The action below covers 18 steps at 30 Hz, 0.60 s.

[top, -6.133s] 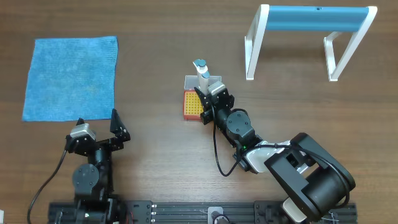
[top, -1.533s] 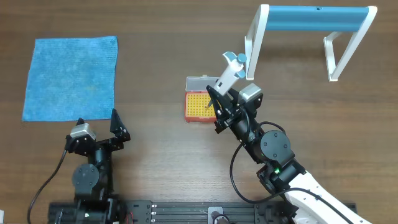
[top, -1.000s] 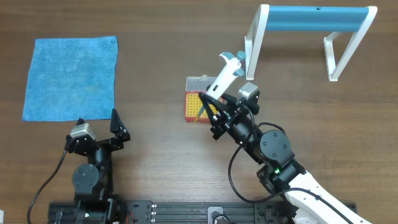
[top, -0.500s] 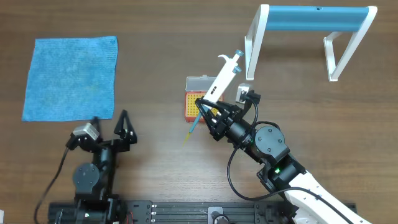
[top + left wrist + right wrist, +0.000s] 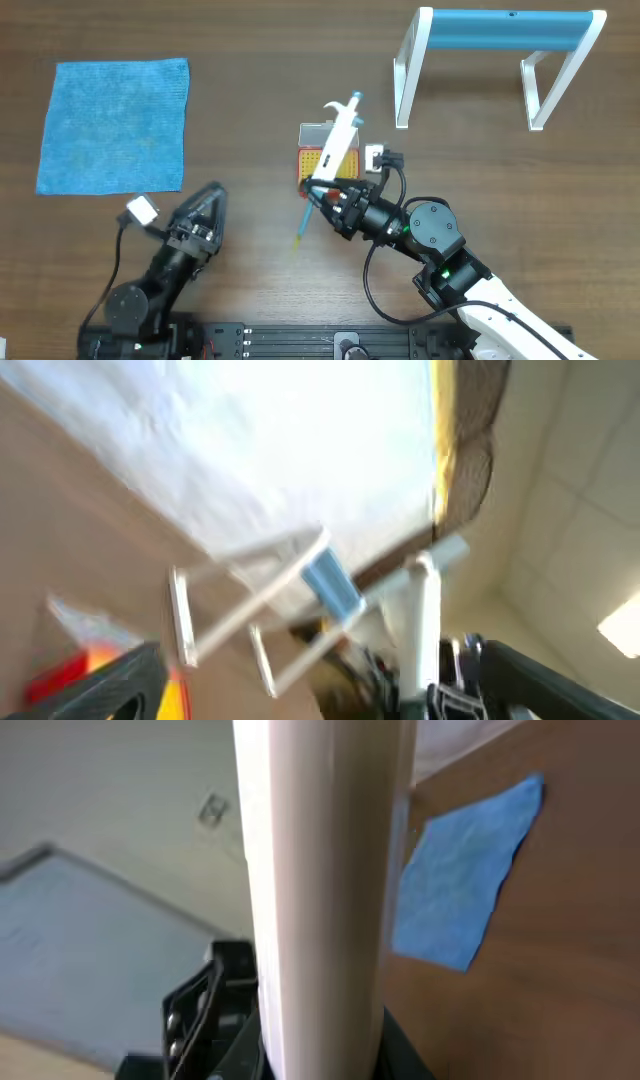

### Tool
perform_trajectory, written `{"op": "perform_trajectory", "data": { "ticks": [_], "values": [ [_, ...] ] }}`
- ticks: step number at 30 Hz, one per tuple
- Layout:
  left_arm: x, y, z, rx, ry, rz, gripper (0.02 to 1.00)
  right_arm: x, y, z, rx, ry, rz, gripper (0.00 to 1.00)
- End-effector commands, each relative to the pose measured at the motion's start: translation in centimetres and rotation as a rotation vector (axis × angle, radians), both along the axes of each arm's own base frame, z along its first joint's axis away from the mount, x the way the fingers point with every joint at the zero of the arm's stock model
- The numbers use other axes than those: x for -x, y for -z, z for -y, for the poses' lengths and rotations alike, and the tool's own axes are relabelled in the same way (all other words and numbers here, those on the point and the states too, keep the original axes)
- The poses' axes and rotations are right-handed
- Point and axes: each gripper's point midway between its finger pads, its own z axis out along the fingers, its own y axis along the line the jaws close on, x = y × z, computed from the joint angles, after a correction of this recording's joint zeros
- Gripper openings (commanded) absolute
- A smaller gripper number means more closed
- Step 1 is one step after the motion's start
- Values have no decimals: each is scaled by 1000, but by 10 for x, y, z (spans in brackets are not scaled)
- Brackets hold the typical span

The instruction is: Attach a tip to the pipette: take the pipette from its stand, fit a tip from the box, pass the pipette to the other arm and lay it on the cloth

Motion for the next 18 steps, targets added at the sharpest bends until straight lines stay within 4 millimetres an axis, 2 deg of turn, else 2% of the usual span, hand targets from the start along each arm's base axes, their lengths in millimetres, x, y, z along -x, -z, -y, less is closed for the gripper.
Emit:
{"op": "perform_trajectory", "data": {
  "ticks": [1, 3, 6, 9, 12, 15, 18],
  "values": [
    [31, -15, 53, -31, 422, -134, 961, 25, 8, -14, 26, -185, 8, 73],
    [34, -25, 67, -46, 562, -190, 965, 37, 15, -19, 38, -273, -9, 73],
    [25, -69, 82, -119, 706, -70, 965, 42, 19, -21, 44, -315, -26, 73],
    [8, -98, 99, -171, 910, -27, 963, 50, 14, -22, 32, -362, -3, 73],
    [-11, -101, 112, -183, 1032, -44, 972, 55, 13, -23, 30, -388, 3, 73],
    [-34, -91, 119, -175, 1056, -66, 972, 55, 13, -23, 30, -388, 7, 73],
    [-37, -78, 117, -166, 1100, -107, 974, 54, 13, -22, 31, -385, 7, 75]
  ]
}}
